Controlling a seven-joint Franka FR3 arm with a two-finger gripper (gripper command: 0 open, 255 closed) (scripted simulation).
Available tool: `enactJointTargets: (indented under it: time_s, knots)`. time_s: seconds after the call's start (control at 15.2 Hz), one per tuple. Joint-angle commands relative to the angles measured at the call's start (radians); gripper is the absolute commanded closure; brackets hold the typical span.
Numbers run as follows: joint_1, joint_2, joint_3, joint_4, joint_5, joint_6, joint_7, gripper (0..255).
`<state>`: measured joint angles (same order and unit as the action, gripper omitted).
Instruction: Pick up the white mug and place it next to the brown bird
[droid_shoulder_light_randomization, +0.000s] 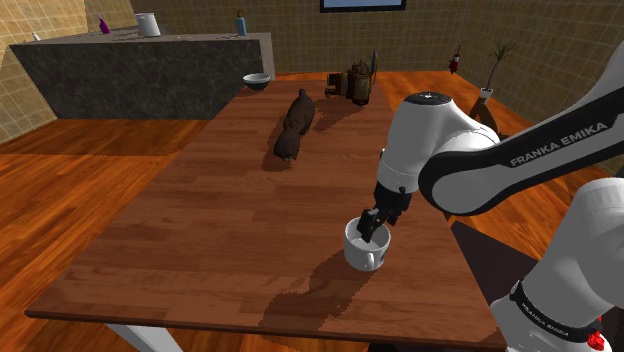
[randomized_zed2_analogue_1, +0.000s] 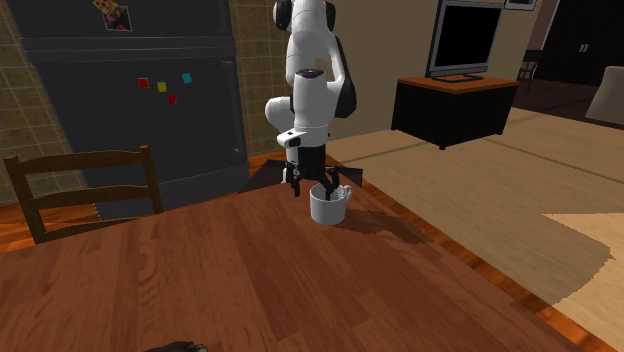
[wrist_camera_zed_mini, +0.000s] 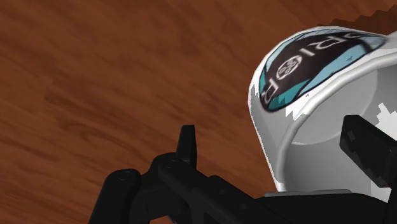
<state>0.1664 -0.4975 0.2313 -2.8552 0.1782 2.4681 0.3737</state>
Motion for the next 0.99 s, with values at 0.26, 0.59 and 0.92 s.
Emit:
enactJointTargets:
  time_s: [0.26, 0.59, 0.92]
  knots:
    - [0.0, 0.002, 0.0, -0.001, 0.0, 0.002, 0.0, 0]
    - [0.0, 0.002, 0.0, -0.001, 0.0, 0.002, 0.0, 255]
    - [0.0, 0.002, 0.0, -0.001, 0.0, 0.002, 0.0, 255]
